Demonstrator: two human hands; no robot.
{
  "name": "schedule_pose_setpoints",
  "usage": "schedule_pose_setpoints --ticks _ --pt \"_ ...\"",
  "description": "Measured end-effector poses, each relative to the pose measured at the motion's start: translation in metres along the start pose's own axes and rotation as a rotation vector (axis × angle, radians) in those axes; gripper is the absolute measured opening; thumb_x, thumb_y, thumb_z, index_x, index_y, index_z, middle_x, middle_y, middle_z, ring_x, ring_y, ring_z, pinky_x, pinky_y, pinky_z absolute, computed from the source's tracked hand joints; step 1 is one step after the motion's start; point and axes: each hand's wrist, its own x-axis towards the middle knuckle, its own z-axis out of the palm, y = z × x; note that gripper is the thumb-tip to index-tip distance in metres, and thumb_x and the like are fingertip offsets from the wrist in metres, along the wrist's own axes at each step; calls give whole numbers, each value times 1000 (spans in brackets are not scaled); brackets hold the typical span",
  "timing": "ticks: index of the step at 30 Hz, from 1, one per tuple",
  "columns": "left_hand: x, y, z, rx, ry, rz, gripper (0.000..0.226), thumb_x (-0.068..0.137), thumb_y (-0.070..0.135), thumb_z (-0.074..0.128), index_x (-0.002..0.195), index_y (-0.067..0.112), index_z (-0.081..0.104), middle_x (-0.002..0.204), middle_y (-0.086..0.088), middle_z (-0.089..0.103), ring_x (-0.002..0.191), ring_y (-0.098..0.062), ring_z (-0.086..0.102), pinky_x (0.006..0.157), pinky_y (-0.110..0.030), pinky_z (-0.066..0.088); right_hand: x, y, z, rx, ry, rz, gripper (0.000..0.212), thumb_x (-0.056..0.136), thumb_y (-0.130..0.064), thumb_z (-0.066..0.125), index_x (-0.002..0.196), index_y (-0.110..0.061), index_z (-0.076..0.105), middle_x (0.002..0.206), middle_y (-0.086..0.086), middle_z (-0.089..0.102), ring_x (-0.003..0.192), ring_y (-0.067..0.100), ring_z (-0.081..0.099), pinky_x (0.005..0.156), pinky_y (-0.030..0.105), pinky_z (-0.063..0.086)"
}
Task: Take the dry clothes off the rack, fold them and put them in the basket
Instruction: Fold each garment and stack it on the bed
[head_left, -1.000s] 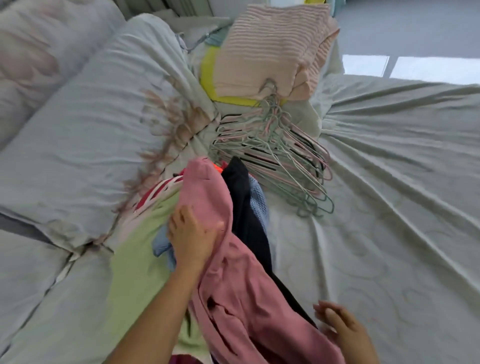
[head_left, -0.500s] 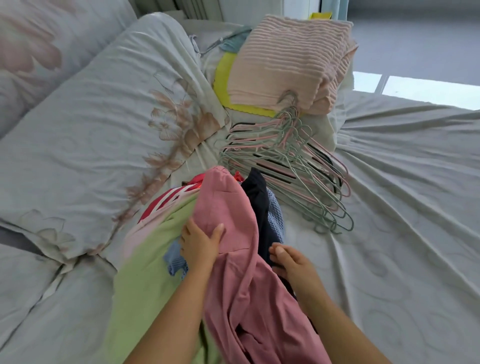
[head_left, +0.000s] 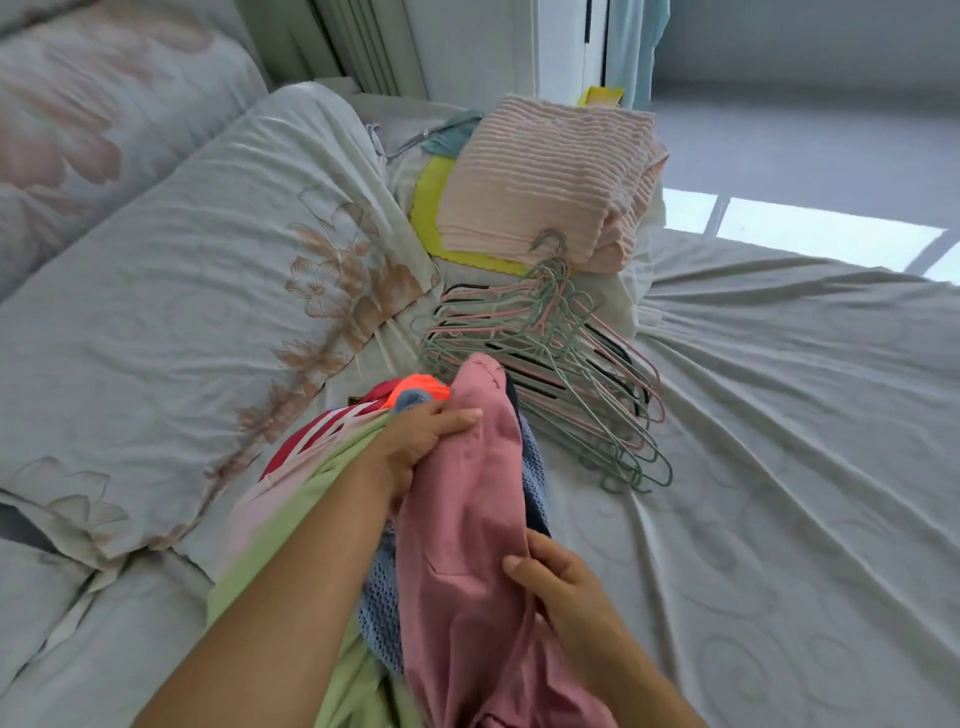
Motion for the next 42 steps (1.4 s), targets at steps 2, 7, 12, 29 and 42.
schedule_pose_setpoints --ticks 2,7,12,29,42 --pt "-27 21 31 -152 -138 66 21 82 10 62 101 4 65 83 -8 71 72 -18 67 70 -28 57 -25 -16 -16 89 71 21 17 85 -20 62 87 -9 75 81 7 70 73 14 64 68 26 48" --pt "-107 69 104 -369 -298 174 26 69 9 61 96 9 65 79 -6 72 69 -15 69 65 -25 58 -79 -58 -64 228 290 34 43 100 -24 27 93 -4 64 66 11 70 52 15 65 56 30 41" --pt "-180 111 163 -412 -434 124 51 18 13 89 66 6 75 65 -8 71 57 -17 68 49 -25 54 -142 -100 -118 174 522 -173 31 91 -31 48 103 -7 62 81 6 72 67 14 66 62 30 39" --pt "-339 186 304 -476 -562 519 24 40 19 89 50 6 71 56 -4 68 49 -15 66 42 -20 50 -329 -242 -218 17 541 -475 82 49 -74 75 98 -10 58 74 11 47 69 21 37 67 31 34" --pt "-278 186 233 281 -493 502 86 38 63 84 102 8 70 108 -15 69 94 -22 67 80 -30 56 -378 -334 -197 -295 747 -687 23 91 -30 57 99 -9 62 93 9 67 84 24 63 71 32 53"
